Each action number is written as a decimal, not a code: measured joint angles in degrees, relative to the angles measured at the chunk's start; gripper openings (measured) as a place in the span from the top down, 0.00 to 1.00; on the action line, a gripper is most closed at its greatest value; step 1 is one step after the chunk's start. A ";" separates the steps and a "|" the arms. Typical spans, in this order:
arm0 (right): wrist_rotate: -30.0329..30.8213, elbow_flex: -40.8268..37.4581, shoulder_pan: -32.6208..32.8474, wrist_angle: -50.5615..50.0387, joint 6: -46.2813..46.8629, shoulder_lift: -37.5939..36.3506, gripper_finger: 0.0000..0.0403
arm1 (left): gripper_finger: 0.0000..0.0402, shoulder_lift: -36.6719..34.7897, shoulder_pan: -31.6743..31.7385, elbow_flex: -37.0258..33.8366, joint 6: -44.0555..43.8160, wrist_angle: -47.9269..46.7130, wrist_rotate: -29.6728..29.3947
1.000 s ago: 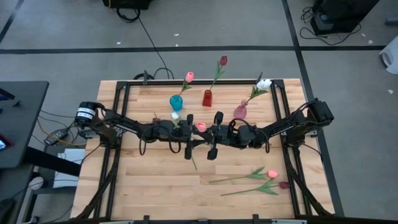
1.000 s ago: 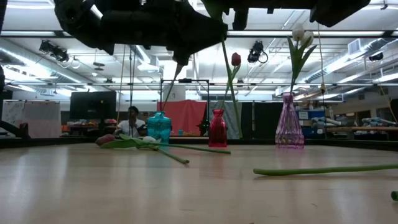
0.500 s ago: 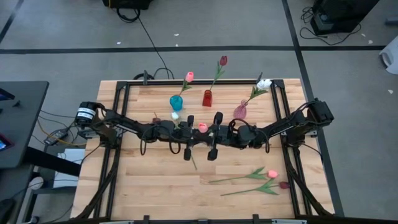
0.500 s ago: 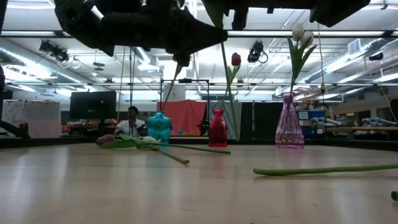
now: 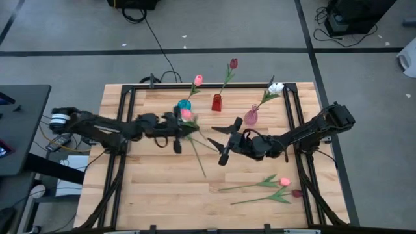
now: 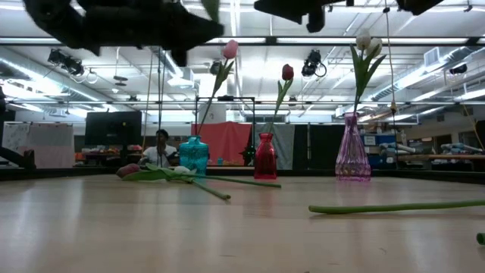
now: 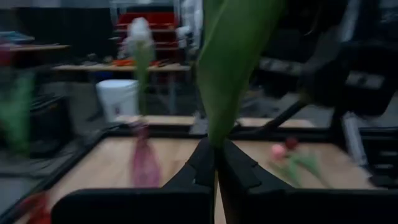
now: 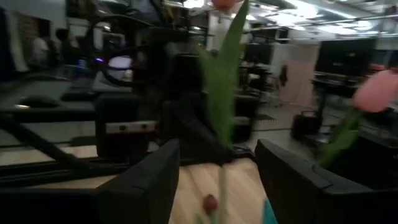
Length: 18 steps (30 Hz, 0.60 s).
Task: Sort flowers into vase by color
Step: Put the top pink tulip into the blue vase
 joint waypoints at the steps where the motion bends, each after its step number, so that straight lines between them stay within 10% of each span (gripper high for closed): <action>1: 0.20 0.00 0.12 -1.38 0.08 -0.72 0.43 | 0.98 -2.53 0.28 -0.77 0.26 -2.48 -1.35; 11: -0.33 0.00 -1.10 -13.77 8.57 -2.26 0.44 | 0.98 -18.34 3.04 -1.62 6.13 -22.80 -19.28; 18: -3.25 -0.07 -2.32 -13.14 9.99 -0.41 0.45 | 0.98 -18.53 10.49 -1.62 10.59 -20.56 -19.64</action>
